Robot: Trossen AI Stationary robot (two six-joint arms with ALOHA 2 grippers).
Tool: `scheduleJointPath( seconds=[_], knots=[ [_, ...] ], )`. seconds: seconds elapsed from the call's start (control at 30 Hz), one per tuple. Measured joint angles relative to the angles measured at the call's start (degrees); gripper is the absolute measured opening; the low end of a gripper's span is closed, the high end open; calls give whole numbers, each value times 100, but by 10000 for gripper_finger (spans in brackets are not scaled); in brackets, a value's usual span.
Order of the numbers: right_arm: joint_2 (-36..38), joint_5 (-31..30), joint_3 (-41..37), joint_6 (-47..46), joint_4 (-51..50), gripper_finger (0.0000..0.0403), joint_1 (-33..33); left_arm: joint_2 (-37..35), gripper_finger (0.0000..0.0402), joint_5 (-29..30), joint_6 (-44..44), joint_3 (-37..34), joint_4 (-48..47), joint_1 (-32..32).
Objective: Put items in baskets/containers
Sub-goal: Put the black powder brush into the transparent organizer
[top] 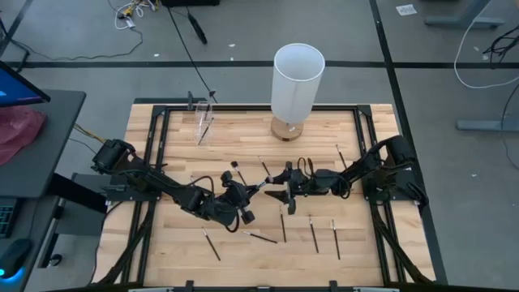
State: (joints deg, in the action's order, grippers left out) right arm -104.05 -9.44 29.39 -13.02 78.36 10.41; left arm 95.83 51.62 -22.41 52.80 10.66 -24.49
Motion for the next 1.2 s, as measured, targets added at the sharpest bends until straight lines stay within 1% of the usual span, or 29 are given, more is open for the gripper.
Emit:
scheduleJointPath(
  seconds=[0.13, 0.23, 0.33, 0.5, 0.53, 0.6, 0.67, 0.7, 0.8, 0.93, 1.0, 1.07, 1.2],
  knots=[
    [0, -8, 175, -28, -113, 187, -54, 0, 39, -3, 296, 0, 393, 0],
    [0, 24, 284, 41, -144, 164, -59, 0, 39, -33, 419, 2, 526, 13],
    [0, 160, 284, 139, -125, 124, -59, 0, 40, -39, 415, 2, 524, 33],
    [2, 257, 284, 129, -171, 32, -59, 0, 57, -68, 438, 2, 482, 31],
    [2, 259, 286, 131, -185, 25, -59, 0, 61, -71, 419, 2, 465, 29],
    [49, 263, 286, 28, -287, 25, -68, 0, 70, -108, 307, 2, 401, 49],
    [231, 280, 295, -185, -779, 25, -138, 0, 81, -240, 152, 2, 239, 98],
    [377, 302, 319, -255, -1237, 25, -180, 0, 88, -326, 46, 2, 155, 130],
    [850, 301, 604, -202, -2992, 25, -259, 0, 112, -700, -148, 2, -24, 261],
    [1250, 321, 1234, 278, -5099, 25, -277, 0, 142, -1119, -286, 2, -188, 480],
    [1305, 443, 1526, 590, -5636, 25, -277, 0, 154, -1251, -253, 2, -178, 563],
    [1309, 578, 1752, 859, -5967, 25, -277, 3, 163, -1306, -211, 2, -175, 622],
    [1309, 730, 2027, 1272, -6246, 25, -279, 11, 164, -1539, 17, 2, -160, 671]
  ],
)
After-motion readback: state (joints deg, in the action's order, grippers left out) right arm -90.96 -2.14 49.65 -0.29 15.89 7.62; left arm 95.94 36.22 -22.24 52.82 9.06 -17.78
